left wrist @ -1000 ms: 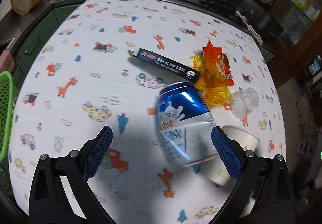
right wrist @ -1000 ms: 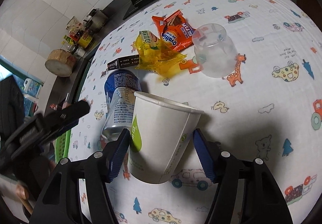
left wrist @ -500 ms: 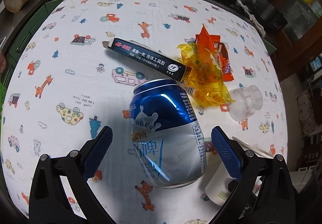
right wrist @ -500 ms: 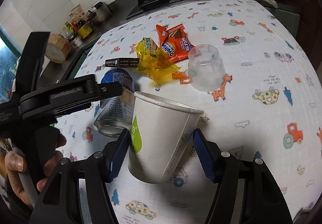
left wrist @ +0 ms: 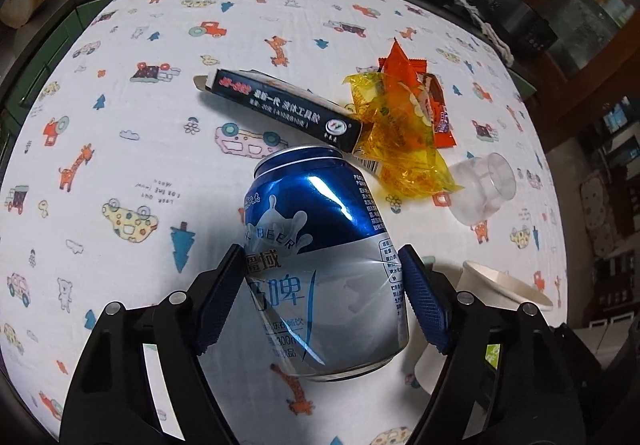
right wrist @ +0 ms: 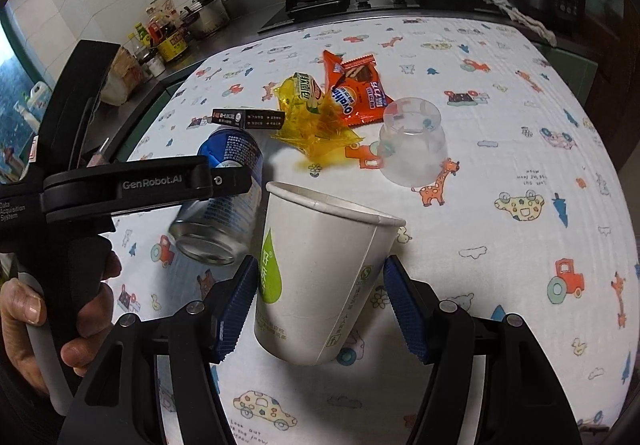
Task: Collect trash
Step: 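Grasp the blue beer can with the left tool while the right tool grasps the white paper cup, then release the can into the green basket with left tool while right tool drops the cup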
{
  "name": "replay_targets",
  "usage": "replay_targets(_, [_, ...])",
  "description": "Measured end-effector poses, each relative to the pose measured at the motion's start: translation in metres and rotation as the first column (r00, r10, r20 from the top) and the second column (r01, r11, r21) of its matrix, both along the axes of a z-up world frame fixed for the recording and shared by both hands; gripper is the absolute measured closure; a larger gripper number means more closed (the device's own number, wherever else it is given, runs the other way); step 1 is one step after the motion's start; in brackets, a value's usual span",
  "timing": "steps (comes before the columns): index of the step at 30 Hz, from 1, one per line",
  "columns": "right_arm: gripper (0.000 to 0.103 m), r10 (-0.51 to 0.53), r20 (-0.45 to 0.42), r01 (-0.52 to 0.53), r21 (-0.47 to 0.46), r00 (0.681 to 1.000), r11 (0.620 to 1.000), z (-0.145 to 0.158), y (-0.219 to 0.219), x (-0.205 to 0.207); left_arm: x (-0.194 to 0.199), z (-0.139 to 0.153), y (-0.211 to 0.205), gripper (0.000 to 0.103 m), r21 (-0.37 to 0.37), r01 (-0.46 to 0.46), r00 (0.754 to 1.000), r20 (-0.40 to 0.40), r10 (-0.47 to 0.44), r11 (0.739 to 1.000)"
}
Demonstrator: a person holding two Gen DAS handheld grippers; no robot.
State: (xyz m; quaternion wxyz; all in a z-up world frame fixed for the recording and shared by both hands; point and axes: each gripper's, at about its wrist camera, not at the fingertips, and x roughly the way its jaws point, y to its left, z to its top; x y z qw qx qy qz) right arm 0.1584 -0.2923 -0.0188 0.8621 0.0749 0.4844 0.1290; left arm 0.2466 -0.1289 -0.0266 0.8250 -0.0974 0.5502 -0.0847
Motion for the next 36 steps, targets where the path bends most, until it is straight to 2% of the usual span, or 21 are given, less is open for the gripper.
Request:
replay_targets(10, [0.041, 0.055, 0.034, -0.054, -0.029, 0.998, 0.998, 0.013, 0.03, -0.009, -0.028, 0.024, 0.042, 0.027, -0.011, -0.008, 0.997, 0.081, 0.009, 1.0])
replay_targets(17, [0.041, 0.123, 0.054, -0.12, -0.045, 0.991, 0.992, 0.022, 0.068, -0.014, -0.05, 0.037, 0.084, 0.027, -0.029, -0.039, 0.992, 0.121, 0.042, 0.999])
replay_targets(21, [0.041, 0.162, 0.059, -0.16, -0.048, 0.985, 0.986, 0.025, 0.09, -0.014, -0.061, 0.045, 0.11, 0.027, -0.014, -0.064, 0.986, 0.152, 0.066, 0.998])
replay_targets(29, [0.041, 0.264, 0.072, -0.26, -0.065, 0.962, 0.963, 0.033, 0.152, -0.011, -0.081, 0.059, 0.175, 0.027, 0.016, -0.156, 0.967, 0.207, 0.15, 0.988])
replay_targets(36, [0.041, 0.345, 0.073, -0.339, -0.082, 0.936, 0.937, 0.038, 0.208, -0.006, -0.098, 0.063, 0.237, 0.027, 0.023, -0.255, 0.943, 0.226, 0.244, 0.967])
